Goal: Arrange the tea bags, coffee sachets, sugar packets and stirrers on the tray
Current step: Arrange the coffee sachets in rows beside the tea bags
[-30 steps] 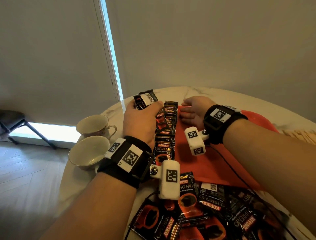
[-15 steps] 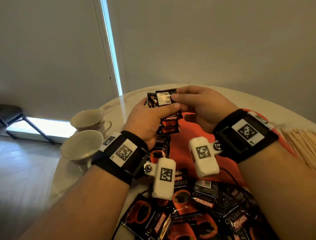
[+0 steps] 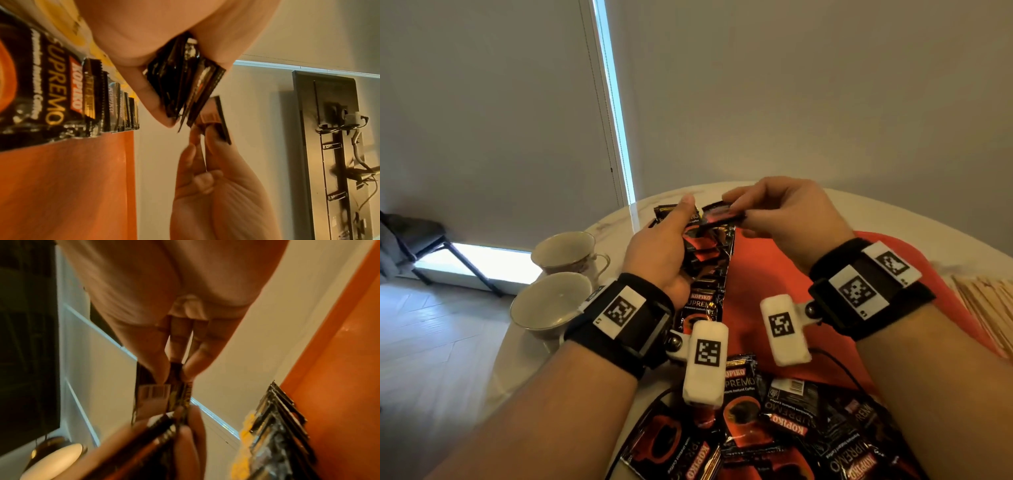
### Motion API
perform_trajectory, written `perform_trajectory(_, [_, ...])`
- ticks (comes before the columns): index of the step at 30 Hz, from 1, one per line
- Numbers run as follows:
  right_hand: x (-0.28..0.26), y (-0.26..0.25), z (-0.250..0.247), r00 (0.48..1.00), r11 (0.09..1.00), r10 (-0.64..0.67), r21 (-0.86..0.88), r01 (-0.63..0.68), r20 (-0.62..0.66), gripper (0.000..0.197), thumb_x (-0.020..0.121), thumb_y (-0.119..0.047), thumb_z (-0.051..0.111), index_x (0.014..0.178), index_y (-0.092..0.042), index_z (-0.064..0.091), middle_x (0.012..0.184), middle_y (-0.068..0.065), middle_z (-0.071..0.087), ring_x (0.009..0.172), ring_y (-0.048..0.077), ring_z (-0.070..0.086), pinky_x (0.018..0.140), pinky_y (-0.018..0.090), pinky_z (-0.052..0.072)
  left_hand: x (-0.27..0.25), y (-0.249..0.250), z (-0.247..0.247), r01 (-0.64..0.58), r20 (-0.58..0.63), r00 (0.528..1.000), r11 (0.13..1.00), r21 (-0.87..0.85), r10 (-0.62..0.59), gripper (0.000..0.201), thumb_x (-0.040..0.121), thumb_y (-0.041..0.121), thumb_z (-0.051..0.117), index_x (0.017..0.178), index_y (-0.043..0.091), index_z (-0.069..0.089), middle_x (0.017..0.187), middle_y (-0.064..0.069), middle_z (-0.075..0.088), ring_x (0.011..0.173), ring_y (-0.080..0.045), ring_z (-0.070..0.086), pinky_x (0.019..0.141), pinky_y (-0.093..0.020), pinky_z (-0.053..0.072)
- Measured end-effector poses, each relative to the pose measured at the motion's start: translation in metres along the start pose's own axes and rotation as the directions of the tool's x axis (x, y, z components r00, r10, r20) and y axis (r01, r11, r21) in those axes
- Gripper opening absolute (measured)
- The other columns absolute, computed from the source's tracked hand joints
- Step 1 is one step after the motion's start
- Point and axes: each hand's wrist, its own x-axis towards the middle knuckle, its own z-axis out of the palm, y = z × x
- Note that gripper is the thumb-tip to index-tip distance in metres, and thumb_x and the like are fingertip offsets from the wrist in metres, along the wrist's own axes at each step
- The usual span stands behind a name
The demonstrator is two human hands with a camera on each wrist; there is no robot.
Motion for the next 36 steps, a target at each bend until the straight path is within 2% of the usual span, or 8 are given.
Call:
perform_trajectory(3, [-0.001, 0.003, 0.005, 0.997, 0.998, 0.005, -0.065, 0.0, 0.083, 0.022, 0.078, 0.016, 0.07, 0.076, -0.005, 0.074, 0.11, 0.003, 0.075, 0.1, 0.009, 0.072, 0.085, 0.025, 0.059, -0.002, 0.0, -0.001, -0.022, 0.052, 0.998, 1.0, 0.011, 0.021, 0.049, 0.086, 0.039, 0.081, 0.121, 0.006, 0.07, 0.101, -0.018, 0.079, 0.091, -0.036, 0.078, 0.085, -0.053, 0.062])
perform_trajectory(8, [0.001, -0.002, 0.005, 0.994, 0.999, 0.052, -0.015, -0.051, 0.091, 0.033, 0.081, 0.017, 0.057, 0.075, -0.009, 0.077, 0.114, 0.002, 0.073, 0.109, 0.017, 0.07, 0.094, 0.038, 0.059, 0.002, -0.004, -0.004, -0.064, 0.103, 0.993, 0.997, 0.038, 0.06, 0.039, 0.085, 0.0, 0.075, 0.123, 0.0, 0.068, 0.101, -0.022, 0.077, 0.086, -0.037, 0.077, 0.073, -0.047, 0.063])
perform_trajectory(11, [0.003, -0.007, 0.002, 0.987, 0.975, 0.145, 0.16, -0.154, 0.065, 0.03, 0.086, 0.015, 0.054, 0.09, -0.006, 0.075, 0.116, 0.01, 0.073, 0.105, 0.026, 0.071, 0.089, 0.045, 0.061, 0.003, -0.004, -0.005, -0.091, 0.151, 0.985, 0.993, 0.068, 0.08, 0.044, 0.084, -0.003, 0.074, 0.127, 0.0, 0.066, 0.109, -0.024, 0.076, 0.095, -0.041, 0.076, 0.077, -0.049, 0.062])
perform_trajectory(16, [0.004, -0.001, 0.001, 0.972, 0.936, 0.228, 0.264, -0.234, 0.055, 0.032, 0.087, 0.0, 0.071, 0.119, -0.007, 0.067, 0.11, 0.013, 0.071, 0.087, 0.02, 0.072, 0.068, 0.035, 0.06, 0.0, -0.007, -0.005, -0.151, 0.271, 0.955, 0.984, 0.097, 0.119, 0.056, 0.077, -0.002, 0.08, 0.131, 0.002, 0.064, 0.117, -0.027, 0.073, 0.106, -0.047, 0.072, 0.089, -0.06, 0.059])
perform_trajectory(20, [0.006, -0.002, -0.002, 0.947, 0.912, 0.318, 0.256, -0.321, 0.053, 0.012, 0.09, -0.012, 0.07, 0.1, -0.006, 0.071, 0.092, 0.012, 0.073, 0.079, 0.02, 0.068, 0.068, 0.034, 0.057, -0.004, -0.008, -0.004, -0.178, 0.278, 0.951, 0.977, 0.12, 0.139, 0.054, 0.079, -0.013, 0.075, 0.129, 0.001, 0.062, 0.11, -0.024, 0.076, 0.099, -0.044, 0.075, 0.081, -0.055, 0.062])
perform_trajectory(26, [0.011, 0.003, -0.007, 0.893, 0.813, 0.449, 0.406, -0.417, 0.018, 0.061, 0.073, -0.029, 0.087, 0.123, 0.0, 0.069, 0.127, 0.023, 0.067, 0.098, 0.031, 0.064, 0.098, 0.049, 0.051, -0.006, -0.01, -0.003, -0.173, 0.289, 0.949, 0.975, 0.14, 0.127, 0.056, 0.079, -0.008, 0.078, 0.132, 0.002, 0.063, 0.112, -0.023, 0.076, 0.102, -0.043, 0.075, 0.082, -0.054, 0.061])
perform_trajectory(32, [0.009, 0.009, -0.006, 0.891, 0.781, 0.453, 0.492, -0.384, -0.023, 0.057, 0.078, -0.029, 0.085, 0.122, 0.003, 0.067, 0.102, 0.018, 0.074, 0.086, 0.028, 0.065, 0.079, 0.038, 0.048, -0.008, -0.009, 0.0, -0.155, 0.264, 0.957, 0.983, 0.102, 0.124, 0.064, 0.07, -0.001, 0.082, 0.131, -0.002, 0.061, 0.112, -0.027, 0.074, 0.097, -0.044, 0.075, 0.077, -0.05, 0.062])
perform_trajectory(36, [0.01, 0.008, -0.009, 0.871, 0.771, 0.491, 0.449, -0.451, 0.032, 0.043, 0.088, -0.047, 0.072, 0.107, -0.009, 0.068, 0.085, 0.007, 0.072, 0.068, 0.019, 0.068, 0.06, 0.029, 0.057, -0.002, -0.008, -0.004, -0.133, 0.19, 0.975, 0.989, 0.07, 0.118, 0.052, 0.08, -0.003, 0.079, 0.129, -0.001, 0.063, 0.112, -0.027, 0.075, 0.101, -0.047, 0.074, 0.085, -0.06, 0.06])
